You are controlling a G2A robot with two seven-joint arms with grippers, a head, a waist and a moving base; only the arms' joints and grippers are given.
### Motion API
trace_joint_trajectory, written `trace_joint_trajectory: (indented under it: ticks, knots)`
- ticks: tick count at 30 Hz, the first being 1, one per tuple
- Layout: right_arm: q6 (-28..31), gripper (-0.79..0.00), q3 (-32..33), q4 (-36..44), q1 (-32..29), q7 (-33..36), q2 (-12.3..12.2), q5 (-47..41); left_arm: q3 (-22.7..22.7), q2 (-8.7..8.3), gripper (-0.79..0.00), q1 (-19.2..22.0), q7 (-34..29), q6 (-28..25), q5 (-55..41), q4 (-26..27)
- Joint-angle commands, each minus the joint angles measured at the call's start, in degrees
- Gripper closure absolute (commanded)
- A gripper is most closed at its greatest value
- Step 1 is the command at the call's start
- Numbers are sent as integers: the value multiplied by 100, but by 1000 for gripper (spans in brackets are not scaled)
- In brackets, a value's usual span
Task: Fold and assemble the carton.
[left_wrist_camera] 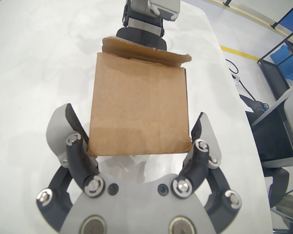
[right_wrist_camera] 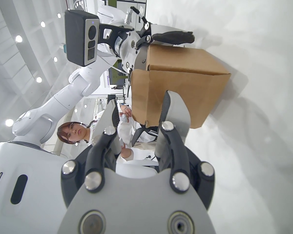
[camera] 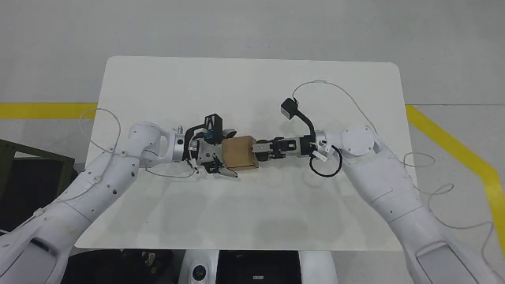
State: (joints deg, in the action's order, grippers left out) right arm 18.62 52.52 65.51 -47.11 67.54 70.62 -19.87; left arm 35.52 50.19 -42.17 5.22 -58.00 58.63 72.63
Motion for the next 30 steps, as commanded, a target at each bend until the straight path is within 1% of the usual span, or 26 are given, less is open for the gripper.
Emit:
trace_joint_trajectory:
  ticks: [1, 13, 17, 21, 30]
  knots:
    - [6, -311, -28, -53, 4, 5, 12, -26, -8, -3, -785, 2, -8, 0, -11, 0]
    - [0, -228, -137, -252, 49, 82, 55, -28, -56, -20, -785, 18, -20, 0, -33, 8]
    - [-25, -219, -158, -286, 85, 99, 61, 35, -75, -25, -785, 27, -23, 0, -43, 12]
    - [-78, -231, -134, -276, 123, 123, 45, 150, -88, -29, -785, 34, -20, 0, -49, 12]
    - [-298, -203, -83, -167, 99, 211, -5, 350, -106, -34, -785, 43, -7, 0, -50, 9]
